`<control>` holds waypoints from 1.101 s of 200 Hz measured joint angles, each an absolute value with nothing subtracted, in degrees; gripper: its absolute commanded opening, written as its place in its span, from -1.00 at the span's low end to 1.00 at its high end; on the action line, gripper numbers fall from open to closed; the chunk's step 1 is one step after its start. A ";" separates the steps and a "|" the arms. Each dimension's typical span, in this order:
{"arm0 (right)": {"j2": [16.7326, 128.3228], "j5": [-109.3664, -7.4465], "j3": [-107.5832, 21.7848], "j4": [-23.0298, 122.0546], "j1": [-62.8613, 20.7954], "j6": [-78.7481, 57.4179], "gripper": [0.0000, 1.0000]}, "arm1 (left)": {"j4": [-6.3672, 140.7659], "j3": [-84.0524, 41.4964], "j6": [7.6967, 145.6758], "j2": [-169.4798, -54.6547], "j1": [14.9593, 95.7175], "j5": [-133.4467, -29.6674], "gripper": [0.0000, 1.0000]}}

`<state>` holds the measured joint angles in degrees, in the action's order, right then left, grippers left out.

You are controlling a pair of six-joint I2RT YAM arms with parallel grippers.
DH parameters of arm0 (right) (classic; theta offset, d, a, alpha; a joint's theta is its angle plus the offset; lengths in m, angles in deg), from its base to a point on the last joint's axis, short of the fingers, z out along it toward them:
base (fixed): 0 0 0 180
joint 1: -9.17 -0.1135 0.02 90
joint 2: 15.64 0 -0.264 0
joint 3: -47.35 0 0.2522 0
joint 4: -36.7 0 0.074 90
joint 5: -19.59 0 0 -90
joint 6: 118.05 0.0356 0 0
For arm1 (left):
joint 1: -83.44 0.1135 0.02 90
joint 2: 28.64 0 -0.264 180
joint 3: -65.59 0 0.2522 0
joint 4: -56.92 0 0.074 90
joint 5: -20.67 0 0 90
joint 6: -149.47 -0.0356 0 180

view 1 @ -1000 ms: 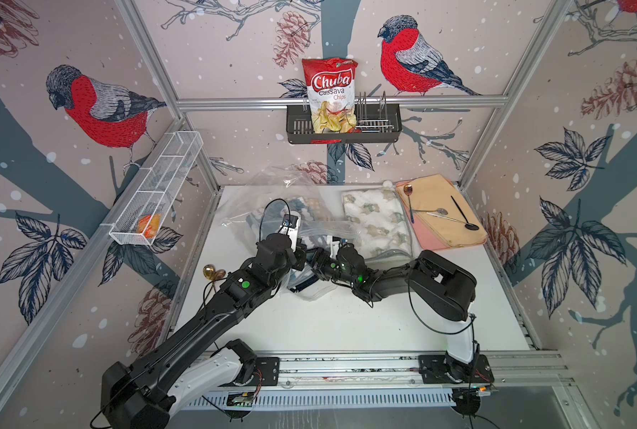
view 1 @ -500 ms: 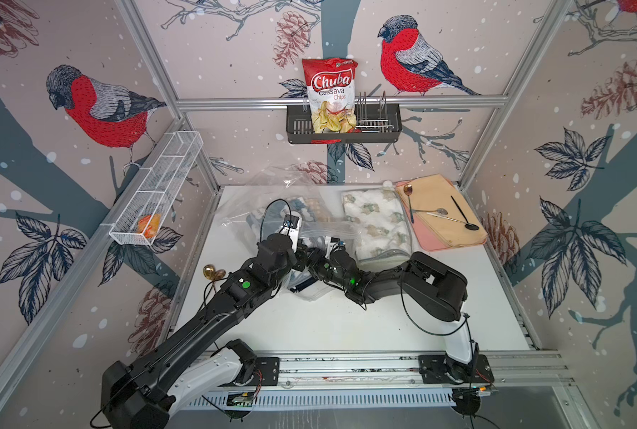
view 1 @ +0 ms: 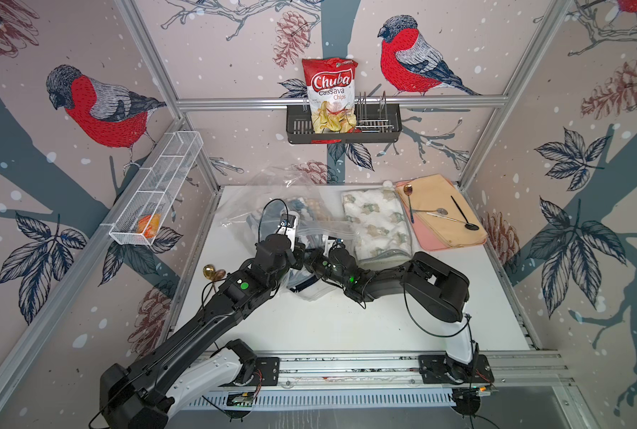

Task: Take the blanket out of the vacuum bag
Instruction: Take out the blanket from the vacuum bag.

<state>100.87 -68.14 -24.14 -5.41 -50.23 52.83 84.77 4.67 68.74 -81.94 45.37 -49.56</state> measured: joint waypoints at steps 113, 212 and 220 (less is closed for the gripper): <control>88.02 -63.73 -18.75 -4.26 -49.40 49.66 -1.00 | 84.77 4.76 69.86 -81.15 45.35 -46.13 -0.99; 76.15 -65.78 -7.71 -0.71 -54.69 41.01 -1.00 | 84.77 4.76 70.06 -81.63 45.35 -46.19 -0.96; 75.43 -65.91 -6.75 -0.28 -54.84 40.92 -1.00 | 84.77 4.76 70.06 -81.72 45.35 -46.19 -0.97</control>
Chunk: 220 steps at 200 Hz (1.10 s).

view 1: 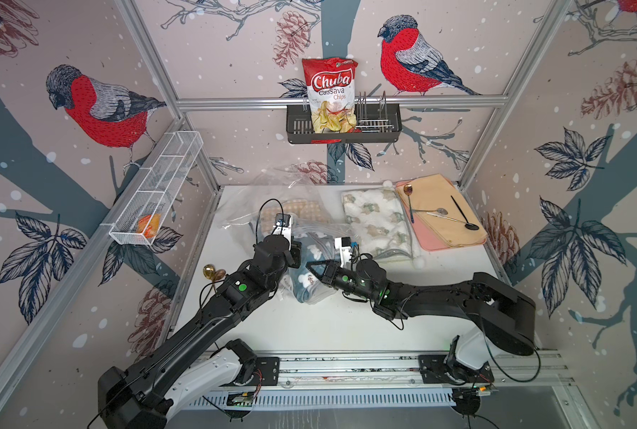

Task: Take the blanket out of the vacuum bag
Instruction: Take out the blanket from the vacuum bag.

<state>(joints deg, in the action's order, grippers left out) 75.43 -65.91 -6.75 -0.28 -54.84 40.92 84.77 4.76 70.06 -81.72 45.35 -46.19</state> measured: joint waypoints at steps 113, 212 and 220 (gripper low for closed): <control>57.40 -80.01 -3.95 11.55 -67.36 28.88 -1.00 | 84.77 4.63 70.06 -84.49 45.35 -47.04 -0.94; 41.62 -81.69 -16.49 27.02 -54.84 18.41 -1.00 | 84.77 4.67 70.19 -82.99 45.35 -45.14 -0.94; 41.68 -80.16 -19.18 28.84 -53.09 18.04 -1.00 | 84.77 4.67 70.19 -82.99 45.35 -45.10 -0.94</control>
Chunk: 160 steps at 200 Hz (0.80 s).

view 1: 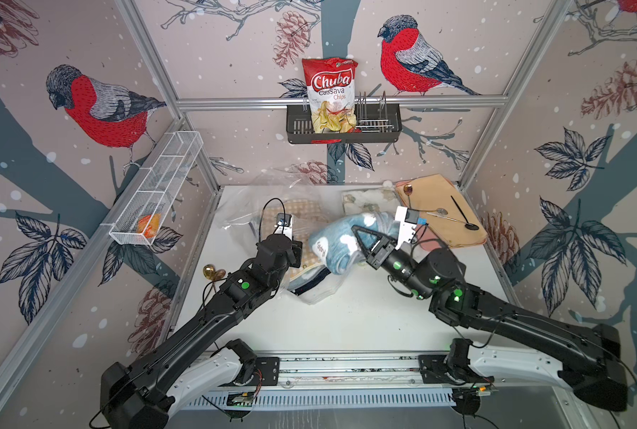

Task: Take the blanket out of the vacuum bag
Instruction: Take out the blanket from the vacuum bag.

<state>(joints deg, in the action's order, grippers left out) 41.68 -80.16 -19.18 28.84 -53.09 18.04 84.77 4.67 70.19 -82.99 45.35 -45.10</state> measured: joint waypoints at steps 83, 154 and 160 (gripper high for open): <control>42.43 -63.75 -28.84 38.50 -26.03 18.74 -1.00 | 84.79 4.67 70.19 -81.98 45.35 -43.83 -0.94; 47.15 -48.10 -23.49 35.00 -7.78 24.64 -1.00 | 84.86 4.71 70.12 -82.05 45.35 -43.64 -0.94; 48.37 -47.03 -23.42 34.67 -6.86 24.75 -1.00 | 84.86 4.71 70.12 -82.07 45.35 -43.61 -0.94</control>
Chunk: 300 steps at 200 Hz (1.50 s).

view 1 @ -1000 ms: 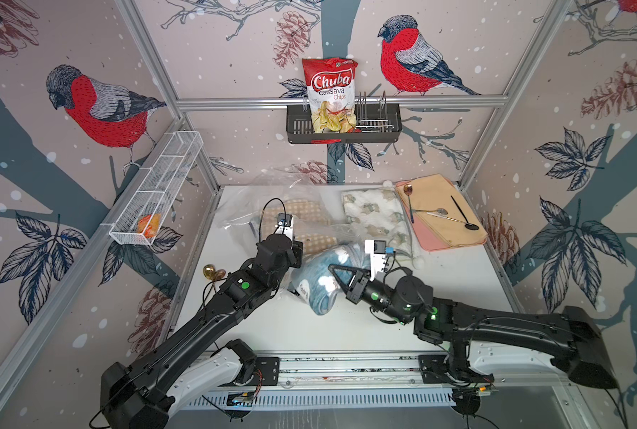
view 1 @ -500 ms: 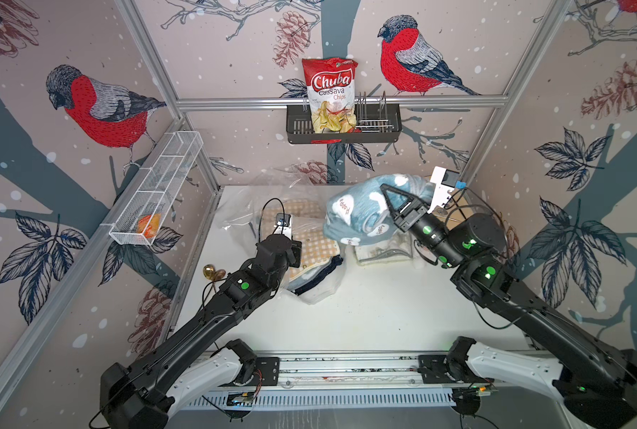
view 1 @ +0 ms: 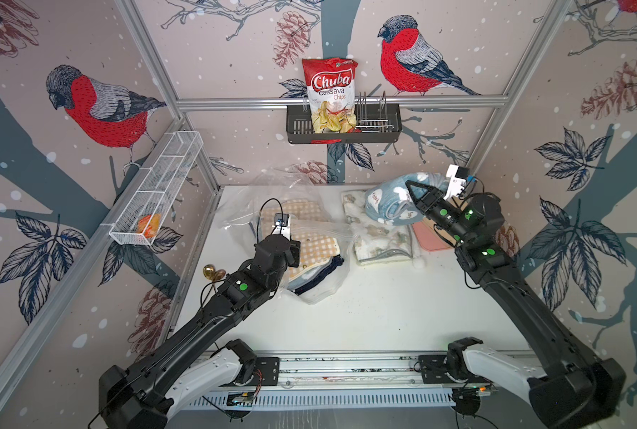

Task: Take the blanket out of the vacuum bag
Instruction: Take out the blanket from the vacuum bag, then place the blanket at the center of the board.

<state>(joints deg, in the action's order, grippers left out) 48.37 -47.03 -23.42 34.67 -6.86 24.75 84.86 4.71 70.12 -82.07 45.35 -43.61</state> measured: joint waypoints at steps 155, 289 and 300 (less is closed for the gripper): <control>80.81 -36.41 -28.84 21.56 -3.52 30.19 -1.00 | 84.81 5.02 69.95 -80.82 46.84 -44.71 -0.94; 76.06 -48.03 -37.30 31.72 -9.88 21.29 -1.00 | 84.77 5.09 69.95 -80.49 46.86 -46.87 -0.94; 74.84 -48.65 -35.75 31.37 -9.94 20.88 -1.00 | 84.77 5.11 69.95 -80.49 46.86 -47.50 -0.94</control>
